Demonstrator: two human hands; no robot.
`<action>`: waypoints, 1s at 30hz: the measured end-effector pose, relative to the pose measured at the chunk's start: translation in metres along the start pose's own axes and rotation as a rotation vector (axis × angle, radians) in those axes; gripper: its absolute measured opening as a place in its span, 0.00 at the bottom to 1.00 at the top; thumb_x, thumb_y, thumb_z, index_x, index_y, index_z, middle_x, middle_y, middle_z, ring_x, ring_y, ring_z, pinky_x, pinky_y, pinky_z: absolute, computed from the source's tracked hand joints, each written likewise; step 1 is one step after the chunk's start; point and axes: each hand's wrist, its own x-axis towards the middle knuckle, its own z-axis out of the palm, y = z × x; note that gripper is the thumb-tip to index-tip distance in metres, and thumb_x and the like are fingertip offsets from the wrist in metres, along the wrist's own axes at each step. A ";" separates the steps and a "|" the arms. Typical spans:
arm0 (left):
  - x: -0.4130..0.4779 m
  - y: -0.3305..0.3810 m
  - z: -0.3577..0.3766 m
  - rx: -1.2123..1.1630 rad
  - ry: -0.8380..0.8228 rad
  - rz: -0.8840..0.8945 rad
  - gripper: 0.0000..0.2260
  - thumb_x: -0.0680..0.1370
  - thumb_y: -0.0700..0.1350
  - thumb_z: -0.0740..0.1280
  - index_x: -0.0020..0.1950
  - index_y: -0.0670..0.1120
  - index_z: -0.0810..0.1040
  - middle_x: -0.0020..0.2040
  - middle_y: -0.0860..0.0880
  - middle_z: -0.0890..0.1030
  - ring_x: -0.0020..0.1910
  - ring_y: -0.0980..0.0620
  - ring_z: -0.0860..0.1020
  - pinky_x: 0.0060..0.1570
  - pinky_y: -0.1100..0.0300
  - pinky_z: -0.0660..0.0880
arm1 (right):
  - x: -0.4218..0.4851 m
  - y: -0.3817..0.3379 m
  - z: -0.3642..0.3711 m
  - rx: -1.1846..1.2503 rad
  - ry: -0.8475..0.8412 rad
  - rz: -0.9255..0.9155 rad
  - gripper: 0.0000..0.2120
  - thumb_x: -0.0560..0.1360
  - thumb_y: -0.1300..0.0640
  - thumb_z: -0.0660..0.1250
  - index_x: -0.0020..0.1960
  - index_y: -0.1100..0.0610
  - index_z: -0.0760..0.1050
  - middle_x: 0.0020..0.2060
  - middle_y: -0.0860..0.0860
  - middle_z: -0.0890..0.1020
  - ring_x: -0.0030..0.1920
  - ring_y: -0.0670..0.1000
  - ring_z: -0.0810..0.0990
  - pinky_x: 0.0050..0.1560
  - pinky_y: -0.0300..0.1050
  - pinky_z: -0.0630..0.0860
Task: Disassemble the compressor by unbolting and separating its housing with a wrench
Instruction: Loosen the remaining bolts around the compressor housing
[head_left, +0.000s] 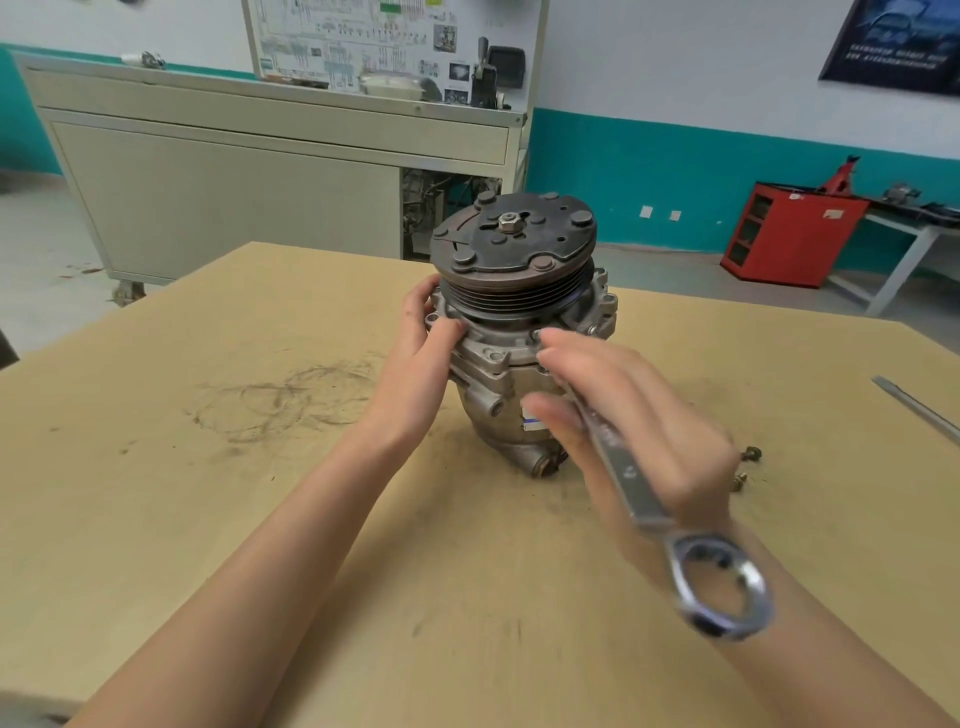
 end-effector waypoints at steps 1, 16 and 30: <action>0.000 -0.001 0.000 0.002 0.001 0.007 0.24 0.76 0.49 0.56 0.73 0.52 0.63 0.65 0.55 0.72 0.52 0.68 0.74 0.47 0.73 0.70 | -0.001 -0.001 0.001 -0.065 0.006 -0.046 0.19 0.78 0.53 0.64 0.45 0.70 0.82 0.45 0.61 0.84 0.43 0.53 0.85 0.41 0.42 0.82; 0.002 -0.003 0.000 -0.034 0.012 -0.024 0.20 0.73 0.51 0.58 0.65 0.61 0.67 0.55 0.63 0.75 0.52 0.66 0.75 0.53 0.68 0.71 | -0.002 -0.009 0.015 -0.327 -0.008 -0.185 0.15 0.75 0.53 0.68 0.41 0.65 0.82 0.39 0.59 0.84 0.36 0.55 0.83 0.36 0.44 0.79; 0.002 -0.005 -0.002 -0.011 0.002 0.014 0.20 0.79 0.47 0.57 0.71 0.54 0.65 0.60 0.60 0.73 0.49 0.71 0.73 0.43 0.78 0.68 | -0.008 0.010 0.011 0.226 -0.001 0.089 0.16 0.79 0.63 0.57 0.37 0.64 0.78 0.39 0.58 0.82 0.40 0.53 0.82 0.41 0.47 0.79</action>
